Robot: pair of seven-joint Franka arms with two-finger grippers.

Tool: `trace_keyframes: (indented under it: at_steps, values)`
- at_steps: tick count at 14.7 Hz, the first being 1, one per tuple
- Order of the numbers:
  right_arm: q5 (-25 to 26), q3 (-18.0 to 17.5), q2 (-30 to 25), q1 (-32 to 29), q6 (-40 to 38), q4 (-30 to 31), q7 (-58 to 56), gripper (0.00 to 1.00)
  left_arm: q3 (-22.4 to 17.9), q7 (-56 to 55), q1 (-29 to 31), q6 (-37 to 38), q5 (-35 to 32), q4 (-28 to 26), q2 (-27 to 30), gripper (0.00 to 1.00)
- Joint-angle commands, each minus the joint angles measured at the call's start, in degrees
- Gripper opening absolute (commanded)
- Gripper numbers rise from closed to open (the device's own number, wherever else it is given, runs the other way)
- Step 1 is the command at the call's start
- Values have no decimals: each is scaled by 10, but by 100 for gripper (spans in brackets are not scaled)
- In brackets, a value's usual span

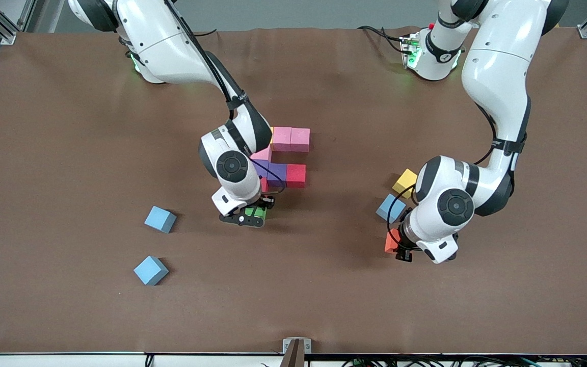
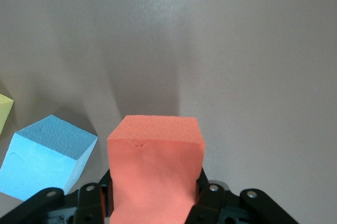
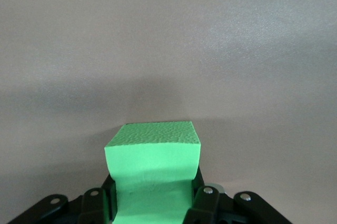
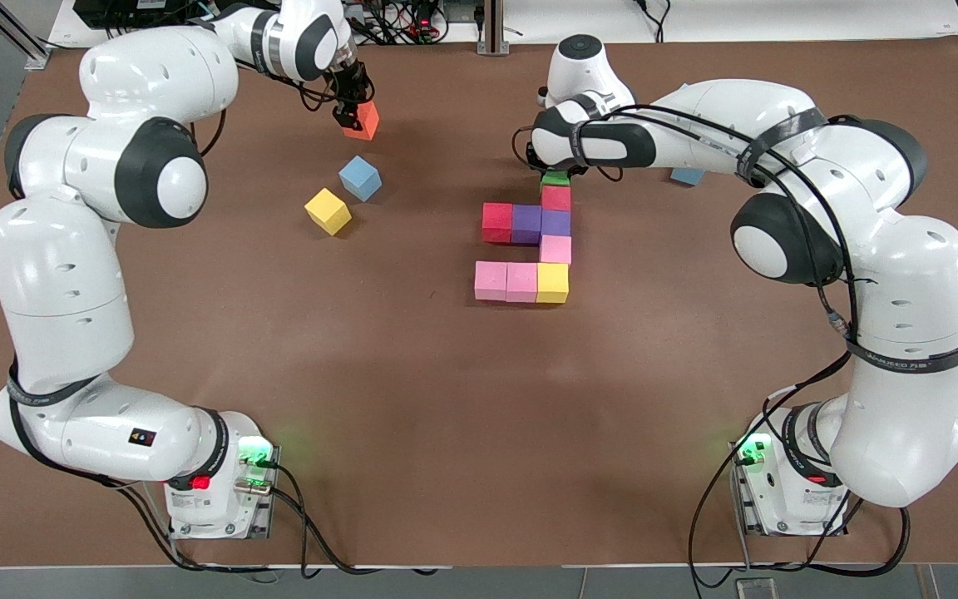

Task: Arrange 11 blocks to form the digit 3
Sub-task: 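Lower the green cube below the red cube with the right gripper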

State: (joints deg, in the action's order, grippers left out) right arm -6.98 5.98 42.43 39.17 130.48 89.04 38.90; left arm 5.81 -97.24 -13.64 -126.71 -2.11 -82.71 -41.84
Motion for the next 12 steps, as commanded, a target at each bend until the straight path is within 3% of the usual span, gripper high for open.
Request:
trace_keyframes:
  at_steps: [1,12]
  values:
    - [8,5,-10,7,7,21,9,0,-1,-2,-2,2,0,4,0,36]
    - [14,5,-11,7,1,24,5,0,-1,-1,-2,2,0,4,0,36]
